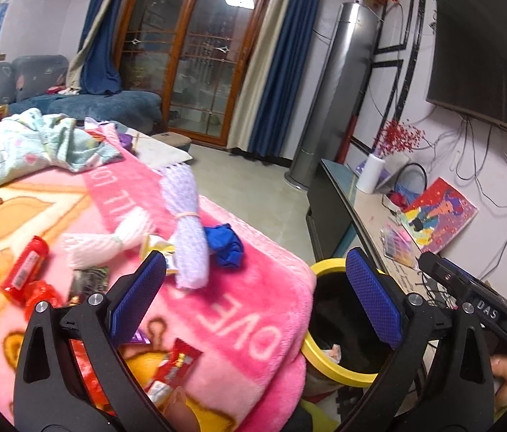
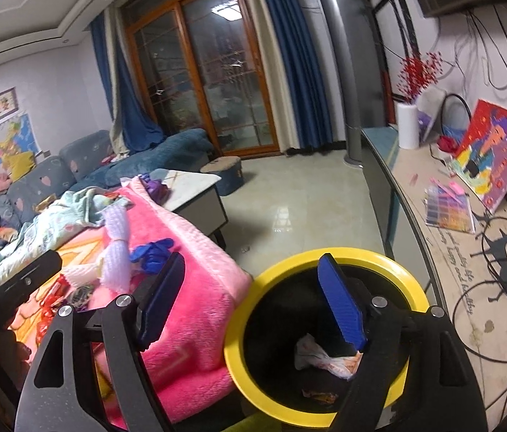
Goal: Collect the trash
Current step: 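Move both tools back over the trash on the blanket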
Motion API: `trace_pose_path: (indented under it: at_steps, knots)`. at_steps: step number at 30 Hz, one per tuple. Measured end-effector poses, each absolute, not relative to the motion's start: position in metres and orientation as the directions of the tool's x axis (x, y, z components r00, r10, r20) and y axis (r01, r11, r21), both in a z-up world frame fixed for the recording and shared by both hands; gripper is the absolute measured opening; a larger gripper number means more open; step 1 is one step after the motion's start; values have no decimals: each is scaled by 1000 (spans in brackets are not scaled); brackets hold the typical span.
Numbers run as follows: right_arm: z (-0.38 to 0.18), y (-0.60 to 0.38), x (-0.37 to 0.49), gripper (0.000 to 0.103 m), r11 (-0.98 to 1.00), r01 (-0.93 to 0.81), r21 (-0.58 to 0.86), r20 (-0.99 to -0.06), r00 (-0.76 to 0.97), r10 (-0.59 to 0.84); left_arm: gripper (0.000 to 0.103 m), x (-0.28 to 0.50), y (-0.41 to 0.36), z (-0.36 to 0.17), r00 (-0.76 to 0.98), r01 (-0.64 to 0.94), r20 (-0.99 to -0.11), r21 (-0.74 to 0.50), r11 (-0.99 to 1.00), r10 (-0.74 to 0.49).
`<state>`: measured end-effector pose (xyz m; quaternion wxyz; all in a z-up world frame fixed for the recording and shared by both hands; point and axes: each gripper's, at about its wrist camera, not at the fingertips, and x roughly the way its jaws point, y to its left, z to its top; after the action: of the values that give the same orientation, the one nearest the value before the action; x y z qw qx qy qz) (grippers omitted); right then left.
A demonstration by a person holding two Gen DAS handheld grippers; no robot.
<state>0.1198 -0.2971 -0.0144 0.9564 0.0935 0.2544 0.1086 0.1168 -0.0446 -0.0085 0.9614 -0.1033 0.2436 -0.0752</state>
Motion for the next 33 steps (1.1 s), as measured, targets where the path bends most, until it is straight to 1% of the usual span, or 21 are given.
trace_pose_path:
  at_steps: [5,16,17,18,22,29,33]
  knots:
    - [-9,-277,114,74,953,-215,213,-457,841,291,92,108,-26,-3,886,55,-435,-243,968,-160]
    - [-11,-219,101,74,927,-337,166,-484,791,375,92,95,13,1,907,-37,-414,-271,962,-81]
    - [-11,-217,101,75,924,-345,164,-487,787,380,92,94,17,1,908,-45,-413,-271,962,-73]
    - [-12,-211,100,79,921,-356,159,-490,781,386,92,93,19,1,909,-50,-411,-271,961,-69]
    - [-11,-194,96,79,909,-388,150,-492,769,409,92,90,34,2,911,-81,-410,-284,956,-45]
    - [-17,-164,91,80,888,-433,154,-524,726,445,92,84,62,0,908,-140,-419,-307,941,-1]
    - [-26,-143,92,80,878,-455,149,-561,692,454,92,81,80,-4,901,-175,-434,-325,929,18]
